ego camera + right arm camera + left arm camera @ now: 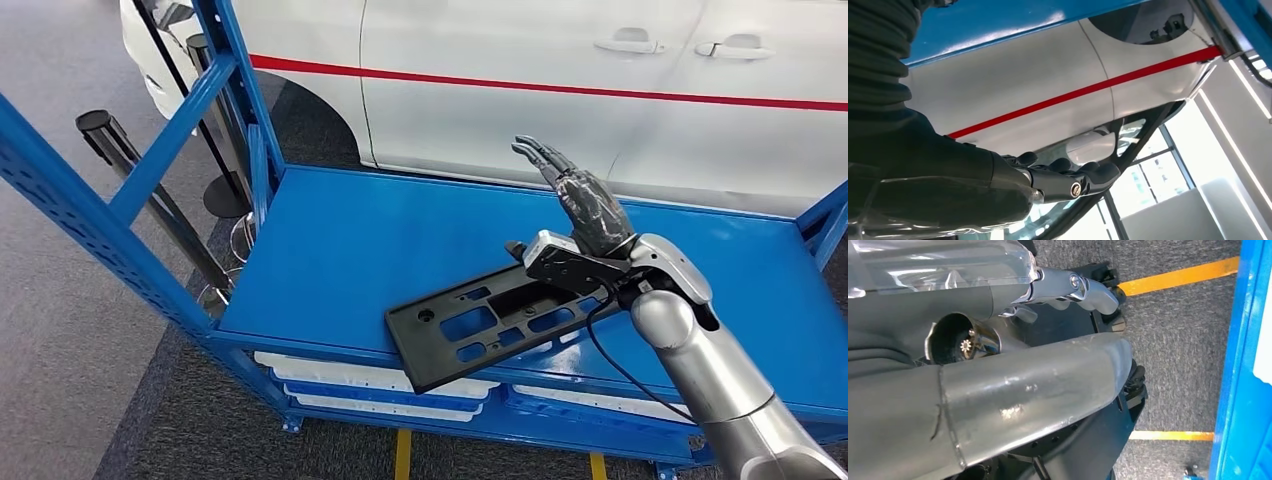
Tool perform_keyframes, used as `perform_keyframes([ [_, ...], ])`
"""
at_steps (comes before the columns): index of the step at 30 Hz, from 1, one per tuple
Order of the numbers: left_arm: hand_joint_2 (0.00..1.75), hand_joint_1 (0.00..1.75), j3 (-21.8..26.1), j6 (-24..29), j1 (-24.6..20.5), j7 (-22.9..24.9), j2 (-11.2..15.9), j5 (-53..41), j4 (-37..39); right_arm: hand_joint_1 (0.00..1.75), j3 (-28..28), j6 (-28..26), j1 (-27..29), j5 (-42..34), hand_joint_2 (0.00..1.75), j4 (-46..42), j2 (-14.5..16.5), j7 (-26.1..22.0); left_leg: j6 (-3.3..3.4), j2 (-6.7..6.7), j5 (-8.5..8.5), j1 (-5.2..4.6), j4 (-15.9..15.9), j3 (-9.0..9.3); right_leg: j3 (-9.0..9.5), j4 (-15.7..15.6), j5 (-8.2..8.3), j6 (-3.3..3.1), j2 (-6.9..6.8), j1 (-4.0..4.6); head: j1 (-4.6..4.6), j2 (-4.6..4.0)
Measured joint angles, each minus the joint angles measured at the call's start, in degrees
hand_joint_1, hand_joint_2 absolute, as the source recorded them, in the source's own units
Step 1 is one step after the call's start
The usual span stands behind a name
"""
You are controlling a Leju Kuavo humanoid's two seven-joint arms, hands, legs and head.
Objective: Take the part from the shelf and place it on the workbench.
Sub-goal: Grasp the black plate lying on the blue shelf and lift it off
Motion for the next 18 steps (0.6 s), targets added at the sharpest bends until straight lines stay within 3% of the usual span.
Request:
perform_keyframes([
  [2,0.0,0.0,-0.01,0.16,0.0,0.14,0.0,0.28,-0.05,0.0,-0.28,0.4,0.63,0.69,1.75,0.37,-0.81,-0.27,0.09,0.01,0.06,0.03,-0.06,-0.05,-3.35,7.15,-3.24,0.81,0.0,-0.49,0.04,0.0],
  [3,0.0,0.0,-0.02,0.17,0.0,0.23,0.0,0.45,-0.07,0.0,-0.29,0.77,1.09,1.1,1.75,0.63,-1.26,-0.39,0.08,0.0,0.05,0.07,-0.04,-0.06,-4.52,9.6,-3.83,1.14,-0.01,-0.78,0.04,0.0],
  [4,0.0,0.0,-0.02,0.14,0.0,0.33,0.0,0.63,-0.07,0.0,-0.29,1.26,1.52,1.49,1.75,0.96,-1.82,-0.53,0.03,-0.03,0.02,0.14,-0.01,-0.06,-4.73,9.98,-3.3,1.41,-0.02,-1.07,0.04,0.0],
  [5,0.0,0.0,-0.02,0.09,0.0,0.42,0.0,0.81,-0.08,0.0,-0.29,1.74,1.83,1.77,1.75,1.32,-2.46,-0.7,-0.05,-0.08,-0.04,0.24,0.05,-0.04,-3.86,8.17,-1.79,1.66,-0.05,-1.34,0.05,0.0],
  [7,0.0,0.0,-0.02,-0.05,-0.01,0.55,0.02,1.11,-0.08,0.0,-0.29,2.46,2.04,1.93,1.75,2.06,-3.76,-1.09,-0.46,-0.17,-0.25,0.41,0.24,0.01,0.03,0.33,1.93,1.98,-0.13,-1.69,0.06,0.0],
  [9,0.0,0.0,-0.02,-0.13,-0.01,0.63,0.07,1.31,-0.08,0.0,-0.31,2.86,2.16,1.88,1.75,2.67,-4.63,-1.38,-0.97,-0.2,-0.52,0.26,0.5,-0.08,2.55,-5.03,3.53,1.55,-0.01,-1.61,0.08,0.0],
  [13,0.0,0.0,-0.02,-0.2,-0.01,0.66,0.17,1.48,-0.09,0.0,-0.32,3.11,2.5,1.74,1.75,3.49,-5.3,-1.52,-0.46,-0.17,-0.51,0.08,0.32,0.04,2.75,-5.8,3.49,0.63,0.29,-1.28,0.1,0.0],
  [18,0.0,0.0,-0.02,-0.25,0.0,0.66,0.17,1.92,-0.1,0.0,-0.46,4.99,2.51,-0.27,1.75,4.83,-7.0,-2.23,-1.07,-0.22,-0.16,0.24,-0.33,0.31,2.71,-5.73,3.38,0.06,0.23,-1.05,0.1,0.0],
])
